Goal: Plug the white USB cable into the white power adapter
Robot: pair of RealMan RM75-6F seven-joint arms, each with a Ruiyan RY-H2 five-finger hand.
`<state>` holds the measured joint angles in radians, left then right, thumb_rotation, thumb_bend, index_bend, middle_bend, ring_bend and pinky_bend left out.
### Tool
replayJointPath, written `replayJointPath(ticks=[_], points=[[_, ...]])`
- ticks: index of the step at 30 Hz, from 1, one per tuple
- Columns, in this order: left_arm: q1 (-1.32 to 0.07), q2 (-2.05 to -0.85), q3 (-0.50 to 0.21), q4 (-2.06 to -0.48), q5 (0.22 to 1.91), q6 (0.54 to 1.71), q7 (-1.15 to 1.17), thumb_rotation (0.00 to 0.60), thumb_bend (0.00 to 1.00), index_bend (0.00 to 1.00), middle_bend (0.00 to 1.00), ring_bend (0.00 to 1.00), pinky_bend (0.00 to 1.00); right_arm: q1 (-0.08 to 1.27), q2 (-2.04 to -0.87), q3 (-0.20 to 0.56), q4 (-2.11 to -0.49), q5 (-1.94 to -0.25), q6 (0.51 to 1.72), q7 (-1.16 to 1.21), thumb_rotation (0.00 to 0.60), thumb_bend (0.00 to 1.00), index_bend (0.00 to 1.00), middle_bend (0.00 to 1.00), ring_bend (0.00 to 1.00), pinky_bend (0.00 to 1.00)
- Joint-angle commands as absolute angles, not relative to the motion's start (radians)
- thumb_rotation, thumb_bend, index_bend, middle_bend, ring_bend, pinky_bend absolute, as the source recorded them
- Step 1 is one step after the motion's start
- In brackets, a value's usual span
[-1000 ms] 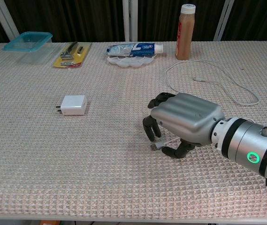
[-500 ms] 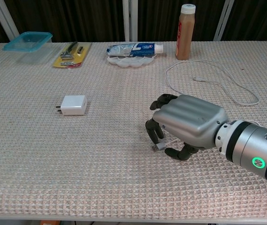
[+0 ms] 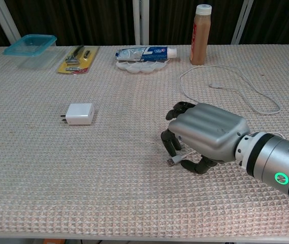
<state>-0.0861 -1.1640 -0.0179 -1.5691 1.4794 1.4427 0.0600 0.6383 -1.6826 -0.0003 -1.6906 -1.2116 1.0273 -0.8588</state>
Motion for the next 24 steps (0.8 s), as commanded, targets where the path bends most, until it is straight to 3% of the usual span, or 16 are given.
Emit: replayJointPath(ticks=[1,10,24], points=[[-0.086,-1.164,-0.018,-1.568,1.48,1.442,0.059,0.6,0.04,0.16,0.12,0.0,0.0,0.64,-1.686,0.0,-1.688,-1.213,1.03,-0.859,0.6,0.31,0.5,0.43,0.12,0.05],[-0.086,-1.164,-0.016,-1.563,1.481,1.442,0.049,0.6,0.04,0.16,0.12,0.0,0.0,0.646,-1.698,0.001,-1.684,-1.215,1.034,-0.855,0.6,0.31,0.51,0.44,0.13,0.05],[-0.111,-1.143,-0.018,-1.593,1.494,1.415,0.083,0.6,0.04,0.16,0.12,0.0,0.0,0.655,-1.674,0.018,-1.693,-1.226,1.04,-0.82,0.6,0.4,0.59,0.47,0.19,0.05]])
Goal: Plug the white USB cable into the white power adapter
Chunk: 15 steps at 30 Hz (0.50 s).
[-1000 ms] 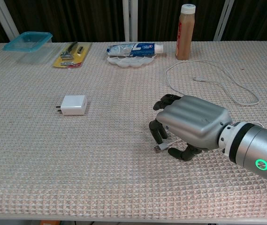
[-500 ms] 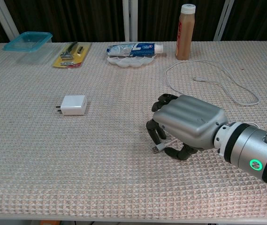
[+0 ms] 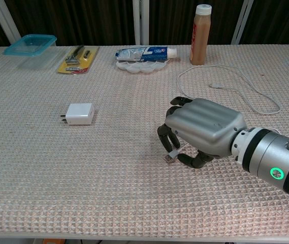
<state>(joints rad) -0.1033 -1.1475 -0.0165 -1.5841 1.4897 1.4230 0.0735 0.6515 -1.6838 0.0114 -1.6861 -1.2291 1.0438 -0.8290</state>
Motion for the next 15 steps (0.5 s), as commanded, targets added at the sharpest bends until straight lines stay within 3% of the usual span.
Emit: replayJointPath(ticks=[1,9,15], points=[[-0.116,-1.141,-0.019,-1.597,1.496,1.41,0.088,0.6,0.04,0.16,0.12,0.0,0.0,0.657,-1.668,0.023,-1.698,-1.223,1.037,-0.815,0.6,0.4,0.59,0.47,0.19,0.05],[-0.199,-1.115,-0.037,-1.652,1.522,1.322,0.155,0.6,0.04,0.16,0.12,0.0,0.0,0.678,-1.57,0.076,-1.779,-1.183,1.008,-0.74,0.6,0.45,0.6,0.49,0.22,0.05],[-0.314,-1.118,-0.067,-1.693,1.523,1.185,0.185,0.6,0.05,0.16,0.12,0.0,0.0,0.691,-1.47,0.113,-1.845,-1.12,0.983,-0.686,0.6,0.47,0.61,0.52,0.24,0.05]])
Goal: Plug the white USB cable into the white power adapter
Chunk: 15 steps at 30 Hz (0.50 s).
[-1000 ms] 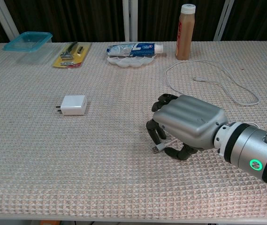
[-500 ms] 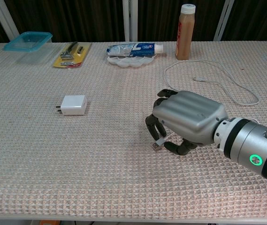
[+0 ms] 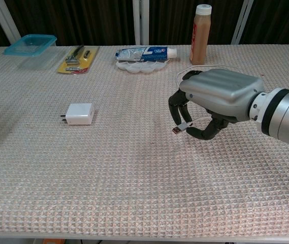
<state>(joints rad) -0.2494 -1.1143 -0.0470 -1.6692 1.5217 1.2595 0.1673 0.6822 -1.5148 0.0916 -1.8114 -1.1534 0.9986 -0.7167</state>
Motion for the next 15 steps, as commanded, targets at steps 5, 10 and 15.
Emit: replayJointPath(ticks=[5,10,15], points=[[-0.429,-1.162,-0.098,-1.689,1.486,1.033,0.221,0.6,0.1,0.16,0.12,0.0,0.0,0.701,-1.389,0.141,-1.887,-1.076,0.97,-0.643,0.6,0.47,0.62,0.53,0.25,0.05],[-0.544,-1.244,-0.137,-1.645,1.414,0.895,0.245,0.6,0.13,0.17,0.12,0.0,0.0,0.706,-1.308,0.163,-1.928,-1.046,0.976,-0.611,0.6,0.47,0.62,0.53,0.25,0.05],[-0.627,-1.343,-0.163,-1.571,1.348,0.822,0.265,0.6,0.14,0.18,0.12,0.0,0.0,0.705,-1.241,0.189,-1.952,-1.029,0.998,-0.573,0.6,0.48,0.62,0.53,0.25,0.05]])
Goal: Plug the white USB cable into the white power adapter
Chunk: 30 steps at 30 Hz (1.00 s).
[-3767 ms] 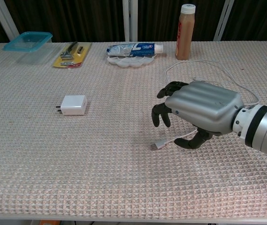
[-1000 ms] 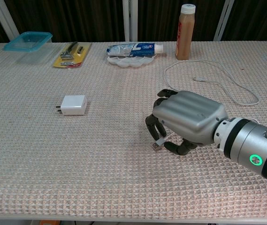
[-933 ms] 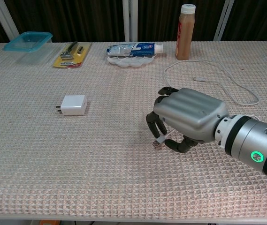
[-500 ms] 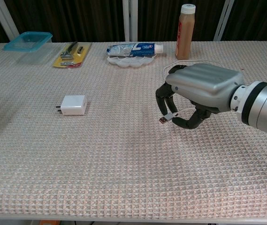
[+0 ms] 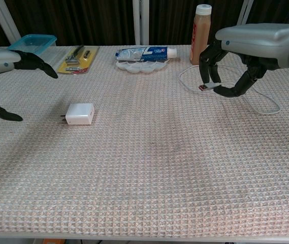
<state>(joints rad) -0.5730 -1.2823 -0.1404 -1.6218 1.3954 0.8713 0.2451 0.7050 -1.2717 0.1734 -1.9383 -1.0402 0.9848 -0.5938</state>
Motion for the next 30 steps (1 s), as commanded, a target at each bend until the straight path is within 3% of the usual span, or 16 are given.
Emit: replayJointPath(ticks=[1,17,25,30], points=[[-0.639,-1.358,-0.165,-1.557,1.335,0.811,0.273,0.6,0.14,0.18,0.12,0.0,0.0,0.705,-1.231,0.192,-1.953,-1.027,1.002,-0.568,0.6,0.48,0.62,0.53,0.25,0.05],[-0.738,-1.511,-0.164,-1.5,1.041,0.799,0.48,0.595,0.14,0.25,0.19,0.04,0.01,0.702,-1.167,0.169,-1.965,-1.023,1.024,-0.524,0.6,0.47,0.62,0.52,0.25,0.05],[-0.753,-1.539,-0.151,-1.524,0.935,0.86,0.544,0.494,0.15,0.3,0.23,0.08,0.02,0.691,-1.171,0.153,-1.95,-1.054,1.028,-0.473,0.6,0.48,0.63,0.52,0.25,0.05],[-0.765,-1.544,-0.138,-1.521,0.941,0.858,0.534,0.492,0.17,0.31,0.23,0.08,0.02,0.685,-1.17,0.144,-1.941,-1.066,1.028,-0.452,0.6,0.47,0.63,0.52,0.25,0.04]])
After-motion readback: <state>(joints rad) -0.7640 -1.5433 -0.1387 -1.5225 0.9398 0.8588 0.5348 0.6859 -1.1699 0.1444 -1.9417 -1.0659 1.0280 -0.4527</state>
